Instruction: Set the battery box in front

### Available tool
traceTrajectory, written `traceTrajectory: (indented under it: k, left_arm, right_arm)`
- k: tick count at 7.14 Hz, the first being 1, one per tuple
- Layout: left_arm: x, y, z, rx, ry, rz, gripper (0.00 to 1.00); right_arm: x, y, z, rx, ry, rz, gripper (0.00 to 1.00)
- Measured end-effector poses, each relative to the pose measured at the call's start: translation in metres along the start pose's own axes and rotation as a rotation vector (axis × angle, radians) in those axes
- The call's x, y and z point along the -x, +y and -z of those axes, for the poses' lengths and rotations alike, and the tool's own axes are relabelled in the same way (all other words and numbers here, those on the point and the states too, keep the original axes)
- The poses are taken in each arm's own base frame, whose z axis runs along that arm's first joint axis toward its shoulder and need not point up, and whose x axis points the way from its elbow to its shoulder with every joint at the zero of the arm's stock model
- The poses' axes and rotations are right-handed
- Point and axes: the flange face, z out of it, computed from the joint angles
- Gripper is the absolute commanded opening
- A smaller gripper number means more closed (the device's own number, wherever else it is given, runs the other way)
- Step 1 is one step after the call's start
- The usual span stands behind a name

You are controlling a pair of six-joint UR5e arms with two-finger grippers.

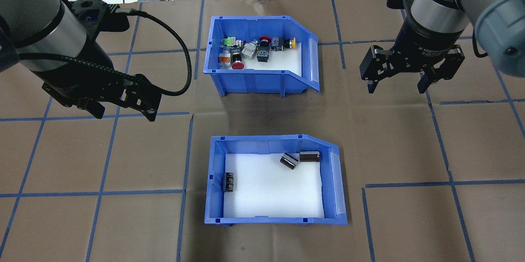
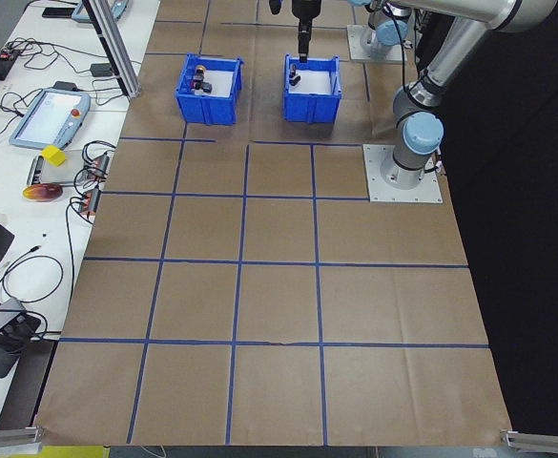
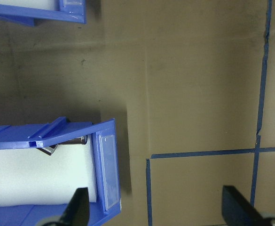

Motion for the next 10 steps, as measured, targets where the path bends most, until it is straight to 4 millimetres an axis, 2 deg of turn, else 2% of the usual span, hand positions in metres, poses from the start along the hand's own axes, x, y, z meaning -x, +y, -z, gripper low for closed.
traceTrajectory:
  k: [7, 10]
  left_arm:
    - [-0.0001, 0.0041, -0.0027, 0.004, 0.001, 0.005, 0.99]
    - [-0.0001, -0.0037, -0.0097, 0.010, 0.007, 0.002, 0.99]
  right_arm:
    - [0.0006, -0.0018, -0.0032, 0.007, 0.001, 0.012, 1.00]
    - [0.0012, -0.0091, -0.0081, 0.008, -0.002, 0.155, 1.00]
